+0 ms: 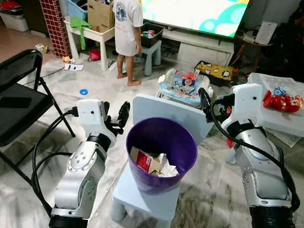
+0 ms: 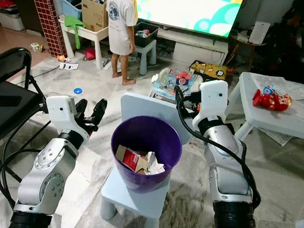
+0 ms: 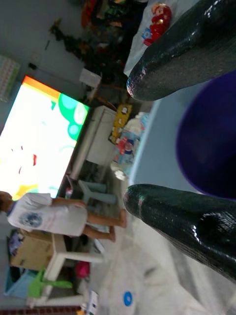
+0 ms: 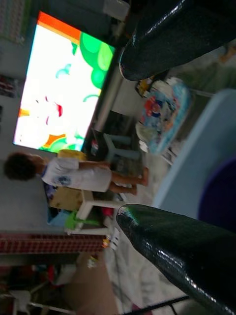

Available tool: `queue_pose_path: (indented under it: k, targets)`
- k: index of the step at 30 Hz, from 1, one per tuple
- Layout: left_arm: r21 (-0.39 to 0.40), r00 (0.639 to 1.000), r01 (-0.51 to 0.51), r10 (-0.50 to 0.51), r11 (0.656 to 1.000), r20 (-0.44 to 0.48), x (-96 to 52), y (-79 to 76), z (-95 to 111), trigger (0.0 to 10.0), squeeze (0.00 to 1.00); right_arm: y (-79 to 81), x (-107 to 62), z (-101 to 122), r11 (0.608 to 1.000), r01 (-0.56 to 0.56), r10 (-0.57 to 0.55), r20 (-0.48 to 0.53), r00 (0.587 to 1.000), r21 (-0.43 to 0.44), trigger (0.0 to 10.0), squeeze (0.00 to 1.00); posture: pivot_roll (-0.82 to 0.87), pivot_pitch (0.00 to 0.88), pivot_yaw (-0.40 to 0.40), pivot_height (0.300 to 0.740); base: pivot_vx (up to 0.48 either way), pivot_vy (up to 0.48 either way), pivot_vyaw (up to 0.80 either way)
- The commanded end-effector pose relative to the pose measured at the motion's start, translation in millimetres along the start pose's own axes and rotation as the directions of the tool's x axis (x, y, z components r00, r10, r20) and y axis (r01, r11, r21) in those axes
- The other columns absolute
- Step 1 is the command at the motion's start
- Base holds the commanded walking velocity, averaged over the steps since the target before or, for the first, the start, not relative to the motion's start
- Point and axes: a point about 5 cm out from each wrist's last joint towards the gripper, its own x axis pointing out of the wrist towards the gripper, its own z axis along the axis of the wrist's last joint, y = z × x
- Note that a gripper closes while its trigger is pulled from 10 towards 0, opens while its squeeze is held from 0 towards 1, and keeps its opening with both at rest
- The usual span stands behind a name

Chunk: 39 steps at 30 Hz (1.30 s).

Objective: Picking trash to rubbish bin

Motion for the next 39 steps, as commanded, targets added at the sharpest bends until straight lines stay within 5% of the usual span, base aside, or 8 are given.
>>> queue_pose_path:
  k: [1, 39]
  targets:
    - [0.004, 1.0, 0.001, -0.001, 1.0, -0.006, -0.6, -0.4, -0.1, 10.0, 0.0, -2.2, -1.2, 2.1, 1.0, 0.009, -0.009, 0.001, 1.0, -0.005, 10.0, 0.0, 0.09, 0.01, -0.047, 0.74, -0.304, 0.0, 0.0]
    - [-0.007, 1.0, 0.01, -0.01, 1.0, -0.021, -0.4, -4.1, -4.4, 10.0, 0.0, -5.8, -2.5, 0.2, 1.0, 0.016, -0.017, -0.015, 1.0, -0.017, 10.0, 0.0, 0.09, 0.014, -0.052, 0.74, -0.303, 0.0, 0.0]
